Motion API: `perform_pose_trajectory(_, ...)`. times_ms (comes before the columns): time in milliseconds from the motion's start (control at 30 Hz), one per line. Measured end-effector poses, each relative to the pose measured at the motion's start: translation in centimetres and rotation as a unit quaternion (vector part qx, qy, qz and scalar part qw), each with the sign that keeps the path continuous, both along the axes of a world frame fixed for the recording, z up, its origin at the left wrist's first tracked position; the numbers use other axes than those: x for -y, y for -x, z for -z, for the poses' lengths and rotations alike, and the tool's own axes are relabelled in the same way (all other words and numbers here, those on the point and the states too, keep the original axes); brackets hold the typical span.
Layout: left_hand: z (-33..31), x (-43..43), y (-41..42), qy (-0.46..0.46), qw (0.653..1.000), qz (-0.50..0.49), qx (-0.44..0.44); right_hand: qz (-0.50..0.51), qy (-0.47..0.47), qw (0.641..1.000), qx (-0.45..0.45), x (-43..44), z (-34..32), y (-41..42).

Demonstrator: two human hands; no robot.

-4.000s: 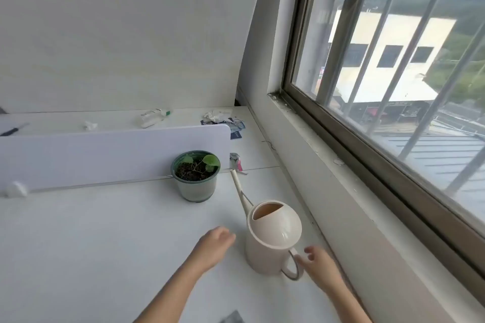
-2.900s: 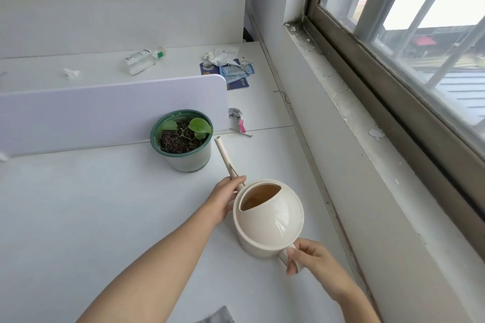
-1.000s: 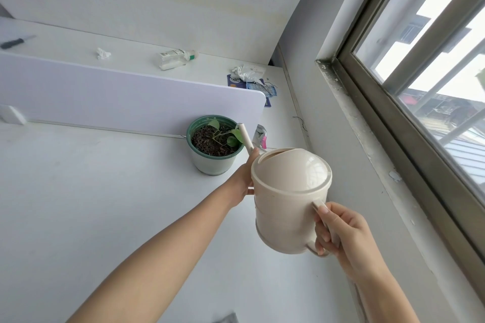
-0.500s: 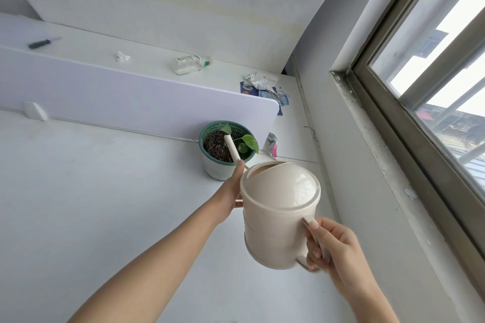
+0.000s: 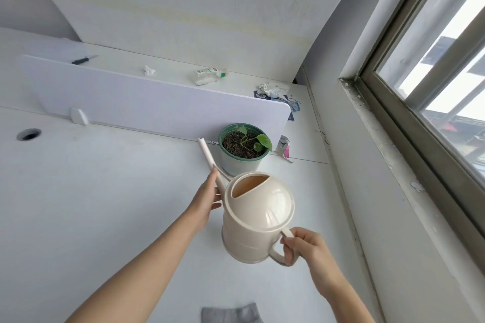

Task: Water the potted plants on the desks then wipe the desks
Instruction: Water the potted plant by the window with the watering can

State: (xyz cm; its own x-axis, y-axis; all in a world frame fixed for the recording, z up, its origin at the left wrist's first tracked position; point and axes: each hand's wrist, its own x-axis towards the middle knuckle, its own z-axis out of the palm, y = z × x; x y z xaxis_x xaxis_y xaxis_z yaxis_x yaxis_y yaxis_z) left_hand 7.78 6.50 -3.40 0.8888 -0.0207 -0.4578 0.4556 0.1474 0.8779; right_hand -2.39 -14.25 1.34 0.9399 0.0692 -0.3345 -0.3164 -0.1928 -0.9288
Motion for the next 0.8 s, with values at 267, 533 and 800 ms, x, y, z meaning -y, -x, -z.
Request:
perform_pose_trajectory(267, 1.4, -5.9, 4.2, 0.000, 0.995, -0.096, -0.031, -0.075, 0.042, 0.995, -0.046, -4.0, 3.4, 0.2)
perform_pose_trajectory(533, 2.0, -10.1, 7.7, -0.030, 0.987, -0.151, -0.045, -0.155, 0.061, 0.985, -0.055, -7.8, 4.9, 0.4)
perform_pose_trajectory(800, 1.3, -12.5, 9.3, -0.051, 0.981, -0.177, -0.062, -0.212, 0.062, 0.974, -0.045, -10.5, 5.8, 1.5)
